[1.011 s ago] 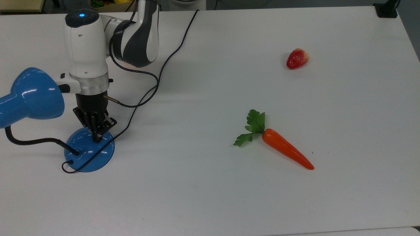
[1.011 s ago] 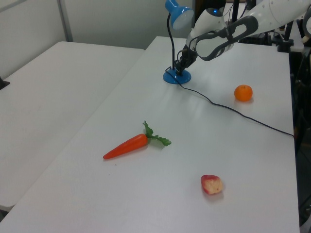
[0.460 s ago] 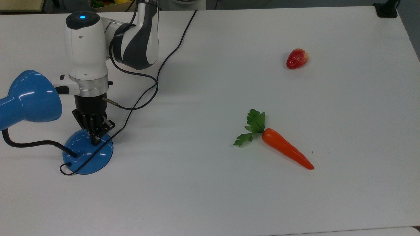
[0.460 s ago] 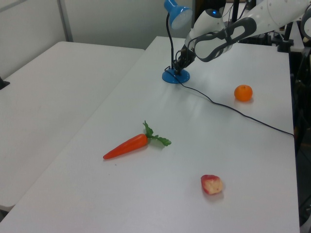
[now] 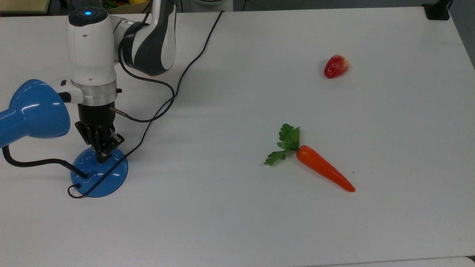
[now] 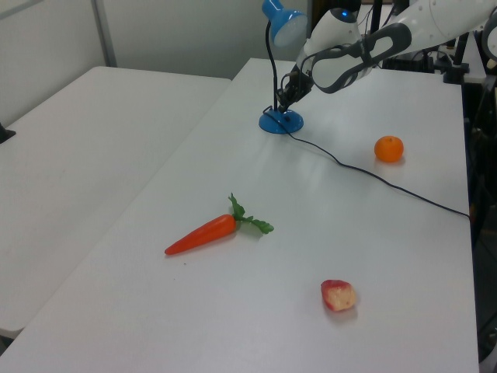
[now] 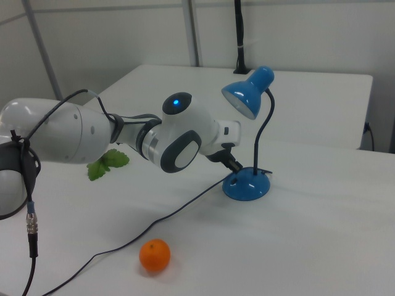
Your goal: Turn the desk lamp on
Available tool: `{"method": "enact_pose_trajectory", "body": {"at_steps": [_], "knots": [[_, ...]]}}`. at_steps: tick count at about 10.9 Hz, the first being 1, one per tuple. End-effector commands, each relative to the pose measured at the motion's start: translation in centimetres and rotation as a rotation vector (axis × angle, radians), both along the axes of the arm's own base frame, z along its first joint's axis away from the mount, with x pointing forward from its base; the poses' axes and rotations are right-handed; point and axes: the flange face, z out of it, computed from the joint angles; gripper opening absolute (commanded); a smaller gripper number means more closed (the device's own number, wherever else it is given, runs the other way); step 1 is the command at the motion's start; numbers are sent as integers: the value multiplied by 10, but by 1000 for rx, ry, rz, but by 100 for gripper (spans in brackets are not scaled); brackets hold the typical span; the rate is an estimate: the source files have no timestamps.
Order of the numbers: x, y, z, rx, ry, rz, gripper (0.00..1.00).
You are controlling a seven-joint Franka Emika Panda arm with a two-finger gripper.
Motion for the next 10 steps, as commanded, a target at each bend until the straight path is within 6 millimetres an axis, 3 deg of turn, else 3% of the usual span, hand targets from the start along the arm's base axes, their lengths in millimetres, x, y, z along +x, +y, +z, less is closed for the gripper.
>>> {"method": "enact_pose_trajectory", "body": {"at_steps": [1,10], "knots": [[-7,1,4,19,31,-17,5],[-10,5,-7,20,56,-12,3]]}}
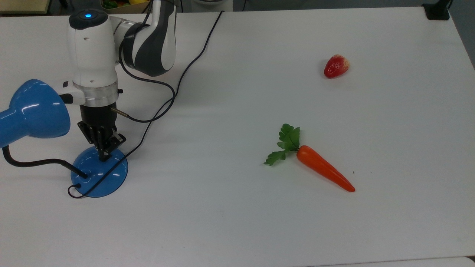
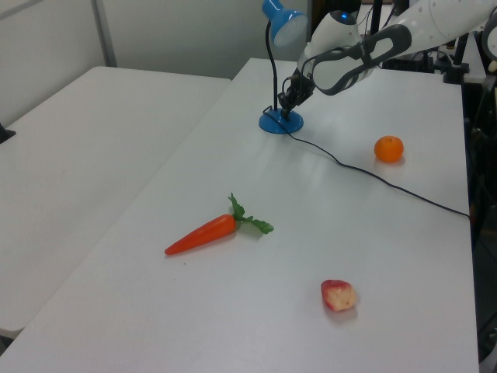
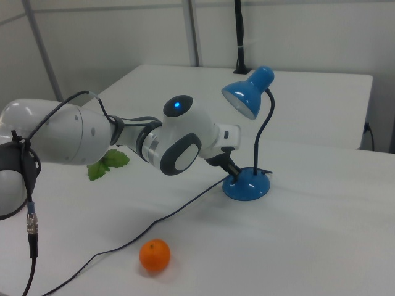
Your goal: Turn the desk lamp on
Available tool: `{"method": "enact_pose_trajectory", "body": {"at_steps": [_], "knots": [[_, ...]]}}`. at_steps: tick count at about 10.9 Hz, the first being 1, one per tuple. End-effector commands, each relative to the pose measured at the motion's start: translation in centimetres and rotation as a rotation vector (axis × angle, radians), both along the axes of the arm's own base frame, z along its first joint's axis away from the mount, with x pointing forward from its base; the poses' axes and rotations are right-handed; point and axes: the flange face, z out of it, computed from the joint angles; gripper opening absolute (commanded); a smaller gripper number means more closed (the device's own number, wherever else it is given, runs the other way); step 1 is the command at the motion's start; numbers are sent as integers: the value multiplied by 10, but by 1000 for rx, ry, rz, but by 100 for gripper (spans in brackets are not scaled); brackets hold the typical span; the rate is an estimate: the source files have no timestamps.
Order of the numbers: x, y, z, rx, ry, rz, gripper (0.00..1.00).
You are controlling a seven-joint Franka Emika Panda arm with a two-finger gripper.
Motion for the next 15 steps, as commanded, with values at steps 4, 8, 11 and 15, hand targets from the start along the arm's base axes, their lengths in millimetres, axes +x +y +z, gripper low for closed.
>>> {"method": "enact_pose_trajectory", "body": {"at_steps": [4,8,11,15], "knots": [[-7,3,1,12,29,-13,2],[-7,-1,-8,20,30,-28,0],[-6,0,-11,21,31,-28,0],[-6,-3,-18,22,37,-33,0]]}}
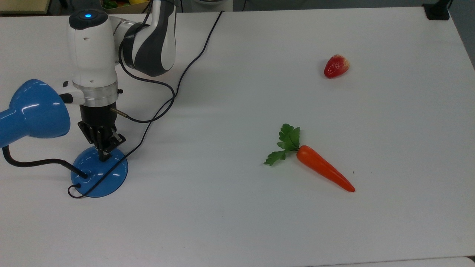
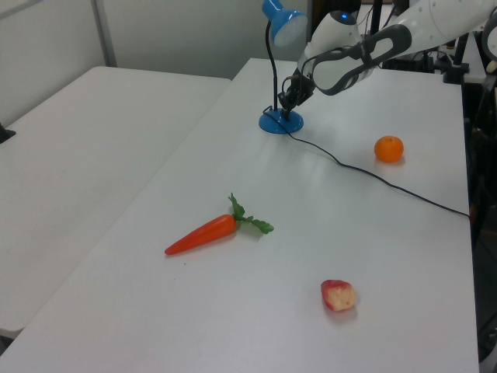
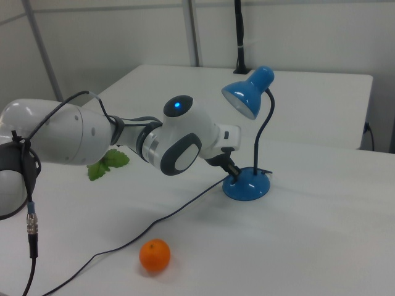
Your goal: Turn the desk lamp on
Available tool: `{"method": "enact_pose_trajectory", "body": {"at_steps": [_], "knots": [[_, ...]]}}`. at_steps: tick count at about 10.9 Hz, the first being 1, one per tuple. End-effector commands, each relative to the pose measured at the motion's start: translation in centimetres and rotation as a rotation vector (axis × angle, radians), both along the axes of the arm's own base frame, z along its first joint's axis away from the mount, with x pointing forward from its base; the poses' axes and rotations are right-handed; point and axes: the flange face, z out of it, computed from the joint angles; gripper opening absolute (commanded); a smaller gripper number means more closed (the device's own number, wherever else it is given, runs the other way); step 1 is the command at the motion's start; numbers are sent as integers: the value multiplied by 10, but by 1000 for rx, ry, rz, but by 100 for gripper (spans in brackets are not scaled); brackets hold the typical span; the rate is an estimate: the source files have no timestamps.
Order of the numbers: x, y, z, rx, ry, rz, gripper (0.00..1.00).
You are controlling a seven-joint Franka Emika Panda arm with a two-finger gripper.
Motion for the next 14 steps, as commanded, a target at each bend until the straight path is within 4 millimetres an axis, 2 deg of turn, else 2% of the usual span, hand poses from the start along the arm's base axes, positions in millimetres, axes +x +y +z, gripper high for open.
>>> {"method": "enact_pose_trajectory", "body": {"at_steps": [1,8,14], "knots": [[-6,-5,-18,15,38,-23,0],[-6,-16,-29,5,18,-41,0],[-6,-14,-26,4,17,-36,0]]}}
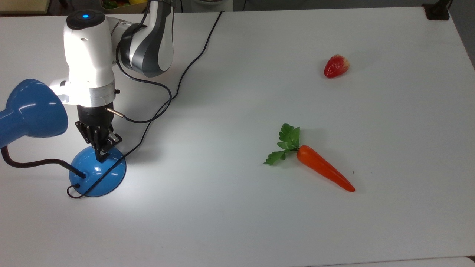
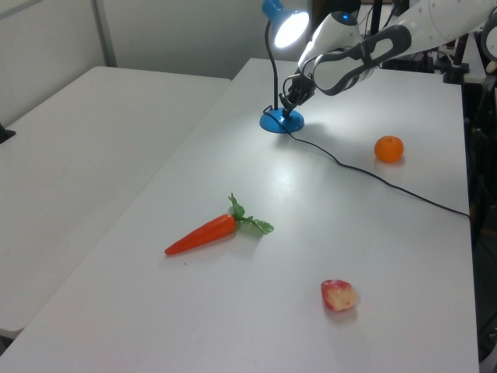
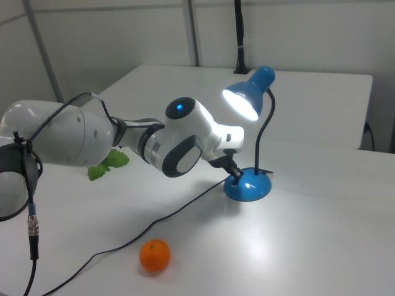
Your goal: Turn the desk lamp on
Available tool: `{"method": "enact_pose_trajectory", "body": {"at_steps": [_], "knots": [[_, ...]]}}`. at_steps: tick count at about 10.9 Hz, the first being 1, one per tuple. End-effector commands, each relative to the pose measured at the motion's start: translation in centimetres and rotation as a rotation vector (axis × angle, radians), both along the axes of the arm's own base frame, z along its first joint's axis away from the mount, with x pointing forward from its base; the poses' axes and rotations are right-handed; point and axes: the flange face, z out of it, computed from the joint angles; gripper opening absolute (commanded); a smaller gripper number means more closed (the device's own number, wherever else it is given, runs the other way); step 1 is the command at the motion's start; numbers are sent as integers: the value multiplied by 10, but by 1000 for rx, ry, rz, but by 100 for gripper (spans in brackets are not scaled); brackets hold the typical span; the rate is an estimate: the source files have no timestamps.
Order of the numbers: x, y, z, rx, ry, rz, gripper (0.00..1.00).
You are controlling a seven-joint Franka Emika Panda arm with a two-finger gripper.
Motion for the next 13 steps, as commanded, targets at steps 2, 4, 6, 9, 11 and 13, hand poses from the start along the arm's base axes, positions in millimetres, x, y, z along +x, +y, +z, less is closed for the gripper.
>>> {"method": "enact_pose_trajectory", "body": {"at_steps": [2,4,6,9,11,13], "knots": [[-5,-5,-22,4,22,-19,0],[-5,-4,-17,10,17,-27,0],[-5,-5,-12,15,11,-36,0],[-10,-7,7,32,40,-38,0],[-14,-5,21,51,86,-25,0],[-18,-2,32,56,121,-6,0]]}}
